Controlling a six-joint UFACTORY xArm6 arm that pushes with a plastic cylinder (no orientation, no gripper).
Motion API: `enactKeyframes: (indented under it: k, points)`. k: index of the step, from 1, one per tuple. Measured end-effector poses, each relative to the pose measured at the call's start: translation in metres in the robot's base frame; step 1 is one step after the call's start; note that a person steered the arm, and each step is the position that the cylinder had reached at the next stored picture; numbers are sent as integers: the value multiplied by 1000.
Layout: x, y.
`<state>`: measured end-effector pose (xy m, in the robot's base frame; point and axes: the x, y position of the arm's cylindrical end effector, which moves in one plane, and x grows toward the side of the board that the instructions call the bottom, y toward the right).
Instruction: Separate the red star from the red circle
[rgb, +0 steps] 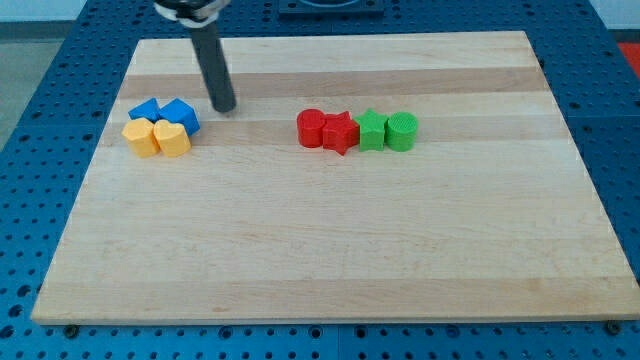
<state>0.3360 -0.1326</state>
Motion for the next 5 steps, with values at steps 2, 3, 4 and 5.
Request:
enactKeyframes:
  k: [2,3,4,5]
  points:
    - [31,40]
    - [78,39]
    - [97,53]
    - [91,106]
